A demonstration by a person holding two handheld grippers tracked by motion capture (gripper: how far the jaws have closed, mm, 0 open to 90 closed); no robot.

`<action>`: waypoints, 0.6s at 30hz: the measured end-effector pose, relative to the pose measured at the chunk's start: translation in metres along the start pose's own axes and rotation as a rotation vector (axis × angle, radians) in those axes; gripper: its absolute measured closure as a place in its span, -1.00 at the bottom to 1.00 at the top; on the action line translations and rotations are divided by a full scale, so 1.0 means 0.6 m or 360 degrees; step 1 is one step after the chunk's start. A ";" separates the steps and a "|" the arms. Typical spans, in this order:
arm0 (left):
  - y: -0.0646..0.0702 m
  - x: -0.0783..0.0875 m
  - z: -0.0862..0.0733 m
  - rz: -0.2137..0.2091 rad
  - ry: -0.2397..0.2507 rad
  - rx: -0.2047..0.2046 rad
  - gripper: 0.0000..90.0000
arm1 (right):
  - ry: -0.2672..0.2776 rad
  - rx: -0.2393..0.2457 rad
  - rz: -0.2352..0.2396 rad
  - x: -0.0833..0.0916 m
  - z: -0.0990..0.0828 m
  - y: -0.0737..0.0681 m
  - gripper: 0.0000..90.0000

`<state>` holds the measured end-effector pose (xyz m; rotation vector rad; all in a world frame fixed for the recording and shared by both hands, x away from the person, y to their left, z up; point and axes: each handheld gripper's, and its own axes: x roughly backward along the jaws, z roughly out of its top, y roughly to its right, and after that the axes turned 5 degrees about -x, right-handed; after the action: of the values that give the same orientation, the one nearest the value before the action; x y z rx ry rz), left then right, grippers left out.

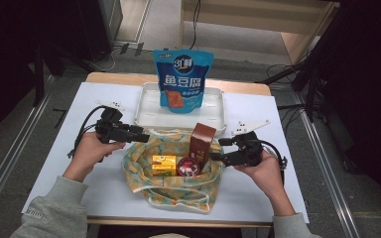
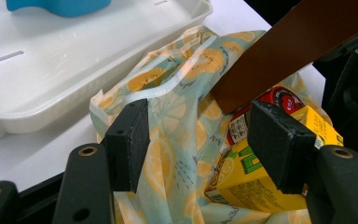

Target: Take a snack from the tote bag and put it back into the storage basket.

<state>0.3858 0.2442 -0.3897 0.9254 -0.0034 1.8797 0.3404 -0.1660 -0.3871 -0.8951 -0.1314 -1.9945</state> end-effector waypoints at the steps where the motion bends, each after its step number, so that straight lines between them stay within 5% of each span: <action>1: 0.000 0.001 0.000 0.0000 0.0002 0.0004 -0.13 | 0.0000 -0.0001 0.0006 0.002 0.001 -0.002 -0.22; 18: -0.001 0.007 0.000 0.0014 0.0011 0.0010 -0.14 | -0.0037 0.0032 0.0044 0.007 0.026 -0.029 -0.49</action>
<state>0.3851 0.2478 -0.3875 0.9246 0.0024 1.8921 0.3337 -0.1524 -0.3685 -0.9031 -0.1510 -1.9547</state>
